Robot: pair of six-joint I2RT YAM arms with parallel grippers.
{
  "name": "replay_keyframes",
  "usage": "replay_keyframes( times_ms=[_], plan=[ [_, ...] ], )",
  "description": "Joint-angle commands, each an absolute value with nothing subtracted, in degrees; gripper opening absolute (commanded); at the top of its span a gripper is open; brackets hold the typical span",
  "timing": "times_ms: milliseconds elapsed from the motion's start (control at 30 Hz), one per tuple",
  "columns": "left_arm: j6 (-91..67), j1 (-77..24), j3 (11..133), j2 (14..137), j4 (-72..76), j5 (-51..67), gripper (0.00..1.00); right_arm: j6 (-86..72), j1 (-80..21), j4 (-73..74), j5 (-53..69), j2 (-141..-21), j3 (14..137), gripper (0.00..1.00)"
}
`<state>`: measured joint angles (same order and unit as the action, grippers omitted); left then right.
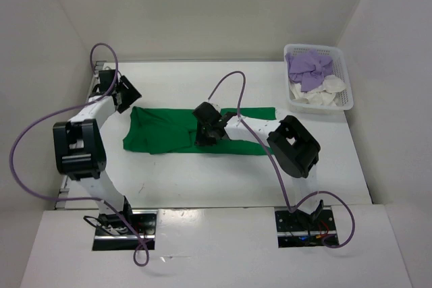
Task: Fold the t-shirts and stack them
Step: Fold the other side of the tshirt into a rectangle
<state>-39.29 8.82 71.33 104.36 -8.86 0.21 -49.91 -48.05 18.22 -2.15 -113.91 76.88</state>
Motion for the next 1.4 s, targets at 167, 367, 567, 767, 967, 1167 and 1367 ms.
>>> replay_keyframes(
  times_ms=[167,367,567,767,967,1167,1367],
  plan=[
    [-38.5,5.4,60.0,87.0,-11.9,3.5,0.58,-44.2,-46.9,20.3,-1.9,-112.5,86.3,0.12],
    [-42.4,2.4,51.5,83.2,-9.6,9.9,0.19,-36.9,-45.0,22.2,0.6,-120.4,99.2,0.0],
    [-45.1,-2.5,48.1,85.6,-7.3,11.9,0.23,-29.3,-43.1,26.4,3.9,-134.0,117.6,0.0],
    [-44.0,-3.1,46.8,88.5,-11.7,11.3,0.25,-23.7,-43.1,35.6,4.0,-146.0,139.8,0.17],
    [-44.2,-2.3,44.1,89.0,-14.1,12.2,0.28,-20.0,-42.0,40.9,5.7,-157.9,159.3,0.44],
    [-44.8,-1.1,43.5,91.1,-15.2,11.7,0.29,-19.4,-39.4,38.8,10.3,-159.3,159.1,0.58],
    [-45.4,-0.4,43.5,87.1,-17.0,11.2,0.3,-19.9,-38.2,37.1,16.8,-163.2,159.1,0.62]
  ],
)
